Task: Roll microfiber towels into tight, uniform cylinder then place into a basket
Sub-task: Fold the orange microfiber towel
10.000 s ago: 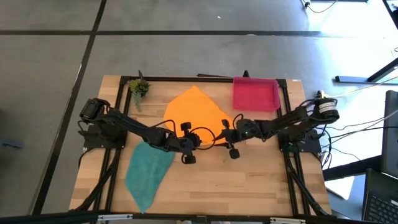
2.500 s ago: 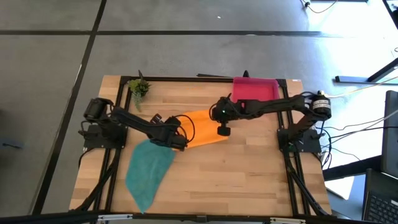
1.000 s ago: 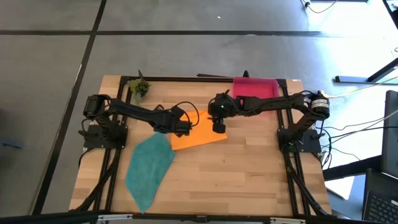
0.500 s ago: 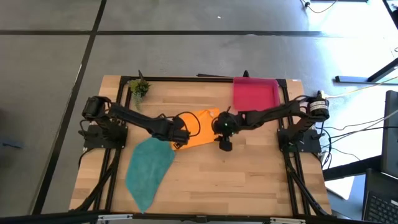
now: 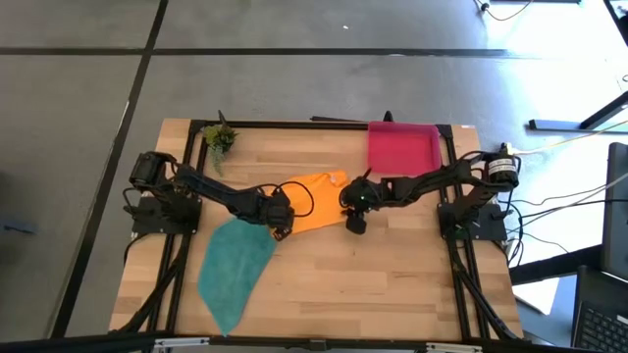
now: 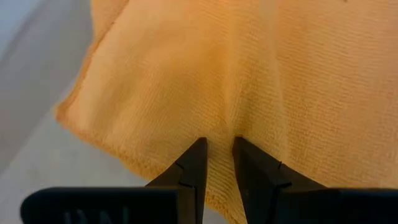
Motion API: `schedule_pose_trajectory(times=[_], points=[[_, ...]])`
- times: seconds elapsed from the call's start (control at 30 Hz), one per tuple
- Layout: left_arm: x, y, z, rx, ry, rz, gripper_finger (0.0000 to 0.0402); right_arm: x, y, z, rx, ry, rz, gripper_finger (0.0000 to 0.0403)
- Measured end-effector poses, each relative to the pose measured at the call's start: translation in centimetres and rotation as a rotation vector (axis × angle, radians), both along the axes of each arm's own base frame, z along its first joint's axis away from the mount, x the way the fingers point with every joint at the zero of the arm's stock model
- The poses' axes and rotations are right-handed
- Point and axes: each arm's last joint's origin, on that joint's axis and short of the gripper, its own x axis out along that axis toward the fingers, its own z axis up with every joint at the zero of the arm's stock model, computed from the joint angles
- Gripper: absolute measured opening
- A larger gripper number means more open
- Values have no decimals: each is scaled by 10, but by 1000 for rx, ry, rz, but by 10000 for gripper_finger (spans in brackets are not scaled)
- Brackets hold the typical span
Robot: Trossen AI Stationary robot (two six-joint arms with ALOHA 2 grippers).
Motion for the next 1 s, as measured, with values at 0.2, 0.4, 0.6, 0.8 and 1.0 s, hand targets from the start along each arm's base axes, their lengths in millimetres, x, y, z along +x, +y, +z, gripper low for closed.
schedule_pose_trajectory(times=[0.2,0.4,0.6,0.8,1.0], points=[[1,-8,0,-63,-5,-42,69,-3,-14,0,-77,19,-92,162],[5,-18,1,-145,-50,-86,69,-5,-29,0,-121,26,-150,162],[13,-32,4,-208,-148,-164,69,-6,-37,1,-206,38,-197,162],[16,-38,20,-84,-218,-215,69,-4,-37,22,-240,34,-155,162],[11,-34,50,30,-298,-213,69,-3,-21,52,-203,-34,-81,162]])
